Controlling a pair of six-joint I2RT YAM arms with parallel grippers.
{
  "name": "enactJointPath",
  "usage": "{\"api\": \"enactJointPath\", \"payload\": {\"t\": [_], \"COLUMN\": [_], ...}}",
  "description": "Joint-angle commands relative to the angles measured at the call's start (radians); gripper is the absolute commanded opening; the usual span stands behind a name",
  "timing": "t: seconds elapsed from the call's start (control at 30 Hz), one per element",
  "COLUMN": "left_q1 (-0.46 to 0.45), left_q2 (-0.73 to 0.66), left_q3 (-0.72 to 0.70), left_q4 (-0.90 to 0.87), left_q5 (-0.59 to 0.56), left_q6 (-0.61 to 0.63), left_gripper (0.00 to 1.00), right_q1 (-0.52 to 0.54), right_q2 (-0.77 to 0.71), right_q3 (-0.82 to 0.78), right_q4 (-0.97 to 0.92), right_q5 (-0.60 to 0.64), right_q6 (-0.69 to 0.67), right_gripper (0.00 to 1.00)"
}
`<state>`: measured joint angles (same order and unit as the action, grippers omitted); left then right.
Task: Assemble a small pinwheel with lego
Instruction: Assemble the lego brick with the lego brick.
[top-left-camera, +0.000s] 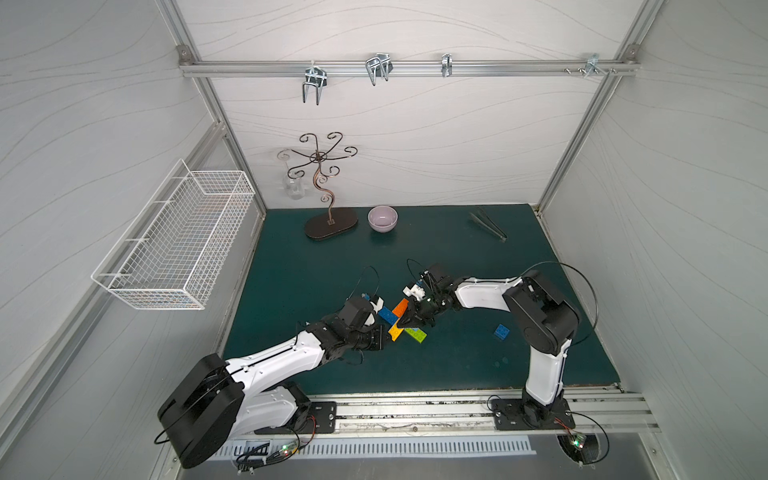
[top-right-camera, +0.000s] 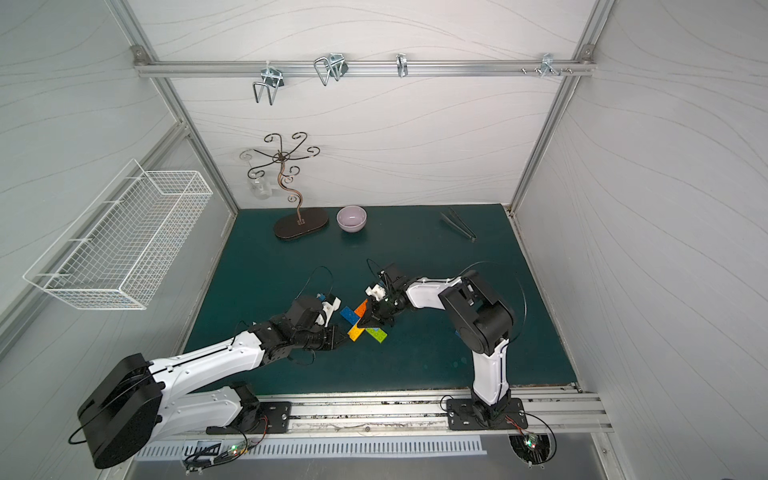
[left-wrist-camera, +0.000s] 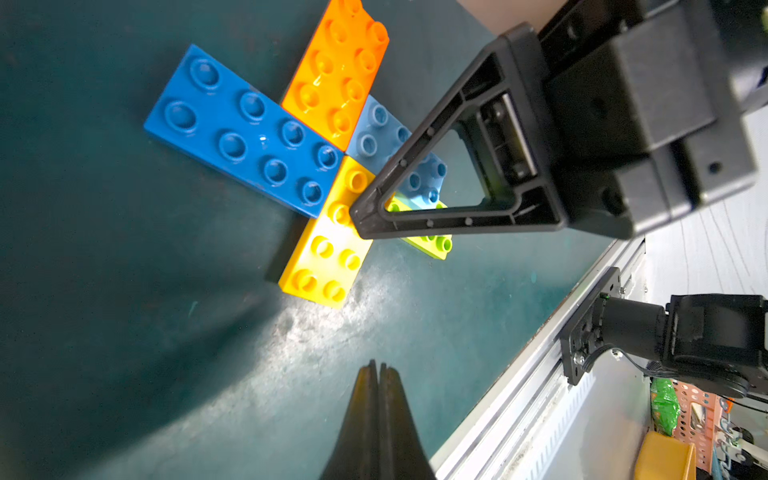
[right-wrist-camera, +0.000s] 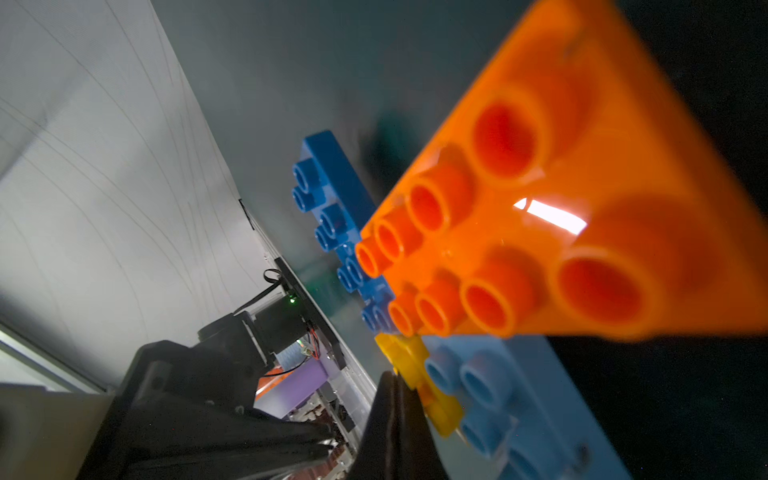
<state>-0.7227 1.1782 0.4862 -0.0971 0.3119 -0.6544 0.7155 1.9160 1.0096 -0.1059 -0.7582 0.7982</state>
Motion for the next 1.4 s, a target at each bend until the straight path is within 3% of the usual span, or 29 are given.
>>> {"api": "enactJointPath", "payload": {"t": [0.0,0.57,0.83,1.0,1.07,1.2,1.3,1.37], "left_q1": [-0.002,0.072,0.114,0.114,0.114,0.106,0.094,0.088], "left_q2": [0.022,0.131,0.145,0.203,0.242,0.334,0.384,0.404], "left_q3": [0.055,0.204,0.249,0.311,0.343,0.391,0.409,0.418], "left_q4": [0.07,-0.059,-0.121,-0.159,-0.164,-0.165,-0.167,-0.16], "left_q5": [0.009,-0.07,-0.057,-0.02,0.003,0.044,0.044,0.053], "left_q6": [-0.001,-0.042,-0.047,0.002,0.024,0.038,0.046,0.049], "left_gripper": [0.0,0.0,0.0,0.0,0.0,0.0,0.0,0.0], "right_q1": [-0.028,-0.087,-0.083,-0.118,-0.148,-0.251,-0.333,-0.383], "right_q2": [0.061,0.112,-0.019,-0.13,-0.201,-0.346,-0.427,-0.47], "right_q3": [-0.054,-0.013,0.191,0.124,0.12,0.158,0.149,0.134], "right_q4": [0.006,-0.056,-0.136,-0.114,-0.243,-0.599,-0.74,-0.784], "right_q5": [0.041,-0.029,-0.123,-0.132,-0.055,0.251,0.486,0.567], "right_q6": [0.042,0.103,0.096,0.135,0.054,-0.17,-0.249,-0.274], "right_gripper": [0.0,0.0,0.0,0.0,0.0,0.0,0.0,0.04]}}
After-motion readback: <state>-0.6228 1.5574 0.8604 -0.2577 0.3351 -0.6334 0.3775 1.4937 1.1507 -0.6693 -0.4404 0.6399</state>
